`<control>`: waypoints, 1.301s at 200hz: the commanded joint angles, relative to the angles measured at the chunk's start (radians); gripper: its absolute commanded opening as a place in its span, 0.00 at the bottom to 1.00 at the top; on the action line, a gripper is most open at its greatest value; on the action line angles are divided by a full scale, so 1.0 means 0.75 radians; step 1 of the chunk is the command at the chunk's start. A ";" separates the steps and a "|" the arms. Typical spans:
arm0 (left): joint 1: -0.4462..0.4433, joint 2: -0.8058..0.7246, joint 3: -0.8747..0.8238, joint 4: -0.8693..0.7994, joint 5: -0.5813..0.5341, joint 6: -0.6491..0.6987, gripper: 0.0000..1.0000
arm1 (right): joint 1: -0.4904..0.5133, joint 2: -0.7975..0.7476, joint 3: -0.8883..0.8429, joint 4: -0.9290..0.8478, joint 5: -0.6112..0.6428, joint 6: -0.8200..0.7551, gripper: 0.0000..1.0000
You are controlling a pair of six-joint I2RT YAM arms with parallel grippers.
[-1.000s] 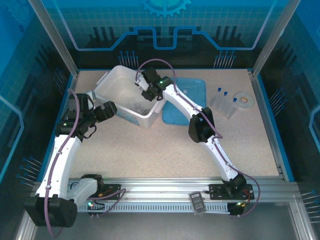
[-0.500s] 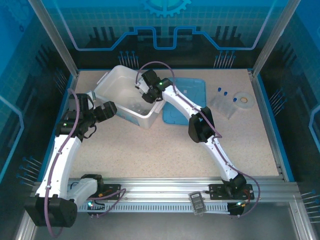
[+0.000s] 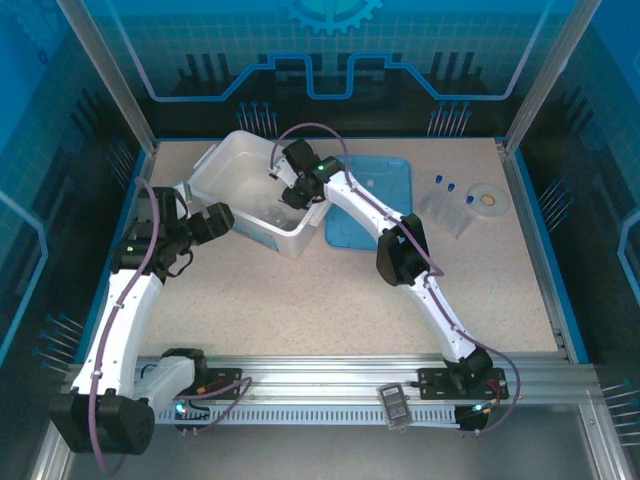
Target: Organize the chemistry lab equipment
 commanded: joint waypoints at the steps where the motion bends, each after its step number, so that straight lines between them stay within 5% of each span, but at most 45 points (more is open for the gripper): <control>1: 0.007 -0.002 -0.020 0.036 0.027 0.024 0.97 | 0.040 -0.122 -0.001 -0.027 0.014 -0.021 0.46; 118: 0.007 -0.062 -0.027 0.040 0.003 0.010 0.97 | 0.169 -0.063 0.161 -0.133 0.107 0.027 0.47; 260: 0.009 -0.192 0.020 -0.109 -0.105 0.033 0.99 | 0.218 -0.304 -0.314 -0.002 -0.124 0.007 0.46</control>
